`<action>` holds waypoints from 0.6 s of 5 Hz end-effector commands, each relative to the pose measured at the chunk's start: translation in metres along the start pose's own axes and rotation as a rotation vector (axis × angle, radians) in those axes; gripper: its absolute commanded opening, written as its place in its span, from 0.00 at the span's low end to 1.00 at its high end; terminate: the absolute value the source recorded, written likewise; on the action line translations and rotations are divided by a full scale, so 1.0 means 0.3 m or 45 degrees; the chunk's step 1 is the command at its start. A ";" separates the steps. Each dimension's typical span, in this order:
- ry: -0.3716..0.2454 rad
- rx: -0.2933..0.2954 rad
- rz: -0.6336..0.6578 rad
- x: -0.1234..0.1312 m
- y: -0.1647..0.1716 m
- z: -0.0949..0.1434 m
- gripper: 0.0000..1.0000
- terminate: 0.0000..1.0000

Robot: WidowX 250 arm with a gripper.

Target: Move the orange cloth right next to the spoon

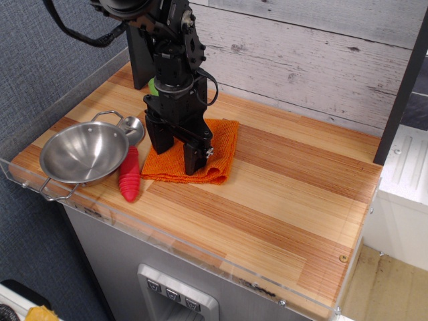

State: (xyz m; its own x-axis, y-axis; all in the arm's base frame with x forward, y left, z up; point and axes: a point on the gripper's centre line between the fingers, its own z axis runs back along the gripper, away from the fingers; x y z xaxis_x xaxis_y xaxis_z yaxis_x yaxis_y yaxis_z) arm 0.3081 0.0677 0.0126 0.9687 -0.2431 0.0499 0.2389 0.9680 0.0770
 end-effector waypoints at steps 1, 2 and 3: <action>-0.129 0.063 -0.003 0.030 0.000 0.132 1.00 0.00; -0.164 0.098 0.003 0.032 0.000 0.190 1.00 0.00; -0.209 0.136 0.009 0.026 -0.008 0.259 1.00 0.00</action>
State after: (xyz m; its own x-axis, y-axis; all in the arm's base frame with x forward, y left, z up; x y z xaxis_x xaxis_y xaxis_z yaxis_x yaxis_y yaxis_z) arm 0.3134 0.0587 0.0776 0.9530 -0.2466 0.1760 0.2183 0.9617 0.1655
